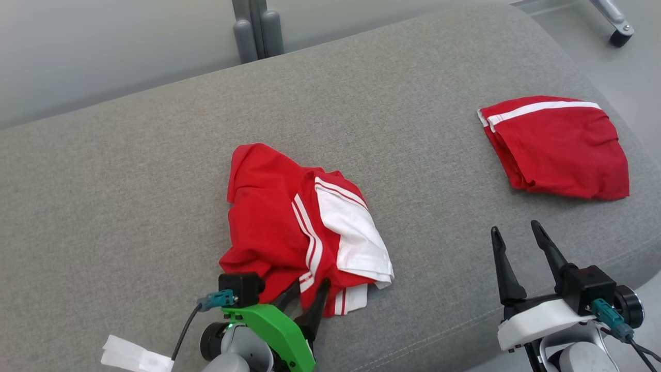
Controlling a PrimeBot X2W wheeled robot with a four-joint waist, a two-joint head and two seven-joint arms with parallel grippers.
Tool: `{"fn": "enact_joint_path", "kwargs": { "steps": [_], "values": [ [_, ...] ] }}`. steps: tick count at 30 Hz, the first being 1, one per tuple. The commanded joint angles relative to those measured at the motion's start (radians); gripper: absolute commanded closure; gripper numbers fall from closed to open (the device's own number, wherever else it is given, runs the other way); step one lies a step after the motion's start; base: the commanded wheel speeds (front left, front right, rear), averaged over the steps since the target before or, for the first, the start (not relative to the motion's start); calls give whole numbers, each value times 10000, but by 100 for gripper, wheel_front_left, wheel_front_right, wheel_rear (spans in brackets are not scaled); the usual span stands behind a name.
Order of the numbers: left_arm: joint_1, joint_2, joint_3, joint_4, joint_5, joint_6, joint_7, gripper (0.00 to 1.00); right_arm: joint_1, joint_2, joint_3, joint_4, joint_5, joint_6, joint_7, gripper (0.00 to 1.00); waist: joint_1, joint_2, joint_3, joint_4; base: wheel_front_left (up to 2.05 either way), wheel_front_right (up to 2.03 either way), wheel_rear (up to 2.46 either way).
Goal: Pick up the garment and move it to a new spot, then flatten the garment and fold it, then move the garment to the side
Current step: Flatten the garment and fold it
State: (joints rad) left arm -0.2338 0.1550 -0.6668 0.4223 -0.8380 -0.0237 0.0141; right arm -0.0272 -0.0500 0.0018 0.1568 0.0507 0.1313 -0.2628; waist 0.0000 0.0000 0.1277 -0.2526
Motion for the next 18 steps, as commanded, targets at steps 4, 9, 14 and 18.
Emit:
{"fn": "enact_joint_path", "kwargs": {
  "steps": [4,9,14,18],
  "values": [
    [-251,-103,60,238,-156,-399,-339,100,76,-12,-43,31,80,-11,-28,0,0,0,-82,-232,0,0,0],
    [-465,115,117,-232,-233,-583,-333,100,167,-13,-111,-50,121,-11,-28,0,0,0,-117,-344,0,0,0],
    [-1076,1217,468,-2793,-368,-506,681,100,278,-13,-401,-206,165,-11,-28,0,0,0,-181,-227,0,0,0],
    [-2208,1656,699,-4557,-973,-376,2297,100,51,-15,-427,-259,312,-11,-28,0,0,0,-226,-229,0,0,0]
  ]
}}
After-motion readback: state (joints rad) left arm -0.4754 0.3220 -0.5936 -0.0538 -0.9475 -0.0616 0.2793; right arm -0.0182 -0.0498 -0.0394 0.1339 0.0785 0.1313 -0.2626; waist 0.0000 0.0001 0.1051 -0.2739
